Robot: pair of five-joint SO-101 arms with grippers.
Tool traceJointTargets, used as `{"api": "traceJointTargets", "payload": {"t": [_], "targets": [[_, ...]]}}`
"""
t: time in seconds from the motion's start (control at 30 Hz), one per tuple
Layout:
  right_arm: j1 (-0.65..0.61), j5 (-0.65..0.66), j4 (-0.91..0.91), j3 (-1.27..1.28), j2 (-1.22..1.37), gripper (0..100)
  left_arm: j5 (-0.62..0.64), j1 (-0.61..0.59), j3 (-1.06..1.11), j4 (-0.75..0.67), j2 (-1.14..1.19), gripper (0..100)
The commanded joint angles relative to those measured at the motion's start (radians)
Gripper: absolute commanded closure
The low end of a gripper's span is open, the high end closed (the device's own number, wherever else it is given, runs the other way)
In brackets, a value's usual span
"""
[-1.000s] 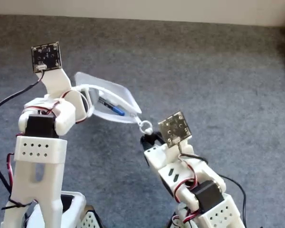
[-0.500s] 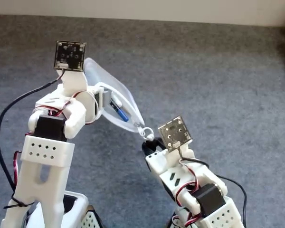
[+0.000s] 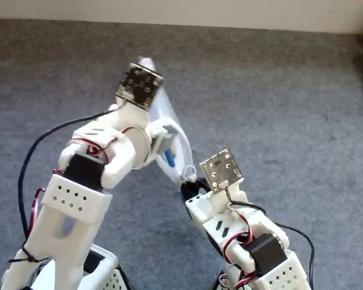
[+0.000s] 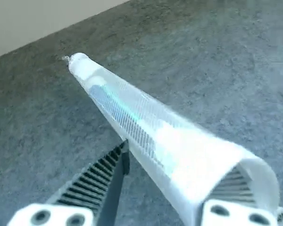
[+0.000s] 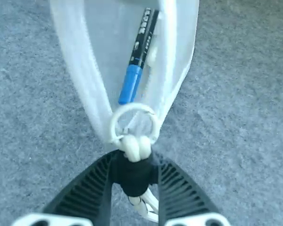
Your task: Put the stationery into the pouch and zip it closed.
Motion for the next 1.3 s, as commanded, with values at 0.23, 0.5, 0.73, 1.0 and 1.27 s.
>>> {"api": "traceJointTargets", "payload": {"t": [0.23,0.5,0.73,1.0,1.27], "targets": [[-0.001,0.012,0.002,-0.010,-0.019,99.4,-0.091,0.193,-0.016,-0.014,-0.015,74],[0.001,0.009,0.002,-0.012,-0.019,99.4,-0.091,0.189,-0.056,-0.005,-0.016,74],[0.087,0.006,-0.004,-0.021,-0.019,99.4,-0.161,0.142,-0.070,0.075,-0.036,74],[0.214,0.005,-0.005,-0.024,-0.019,99.4,-0.278,0.125,-0.065,0.212,-0.211,74],[0.226,0.002,0.001,-0.022,-0.223,99.4,-0.470,0.145,0.134,0.193,-0.317,74]]}}
